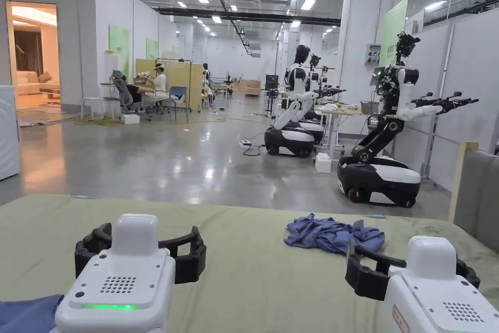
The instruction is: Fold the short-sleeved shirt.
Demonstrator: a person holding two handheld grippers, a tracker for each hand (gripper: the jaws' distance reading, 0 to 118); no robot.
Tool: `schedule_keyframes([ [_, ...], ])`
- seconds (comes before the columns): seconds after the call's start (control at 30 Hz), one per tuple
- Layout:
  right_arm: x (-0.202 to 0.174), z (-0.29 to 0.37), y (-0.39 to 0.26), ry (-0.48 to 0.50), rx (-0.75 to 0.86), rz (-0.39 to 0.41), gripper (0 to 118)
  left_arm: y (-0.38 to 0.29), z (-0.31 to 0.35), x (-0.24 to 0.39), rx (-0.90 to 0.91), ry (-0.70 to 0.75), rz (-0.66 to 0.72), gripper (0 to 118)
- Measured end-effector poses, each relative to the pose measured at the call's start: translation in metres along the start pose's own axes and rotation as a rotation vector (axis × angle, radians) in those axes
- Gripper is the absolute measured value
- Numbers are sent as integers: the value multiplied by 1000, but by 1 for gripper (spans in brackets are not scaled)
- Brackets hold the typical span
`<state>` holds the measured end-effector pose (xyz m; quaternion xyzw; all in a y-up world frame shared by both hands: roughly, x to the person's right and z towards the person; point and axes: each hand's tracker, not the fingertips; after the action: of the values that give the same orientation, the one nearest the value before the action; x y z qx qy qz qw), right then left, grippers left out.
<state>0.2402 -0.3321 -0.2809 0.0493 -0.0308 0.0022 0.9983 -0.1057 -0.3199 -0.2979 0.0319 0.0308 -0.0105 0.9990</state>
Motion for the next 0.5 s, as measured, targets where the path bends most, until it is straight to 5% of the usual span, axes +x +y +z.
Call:
schedule_keyframes([
  [0.5,1,3,1,38,-16,4,118,4,7,5,11,-28,-37,118],
])
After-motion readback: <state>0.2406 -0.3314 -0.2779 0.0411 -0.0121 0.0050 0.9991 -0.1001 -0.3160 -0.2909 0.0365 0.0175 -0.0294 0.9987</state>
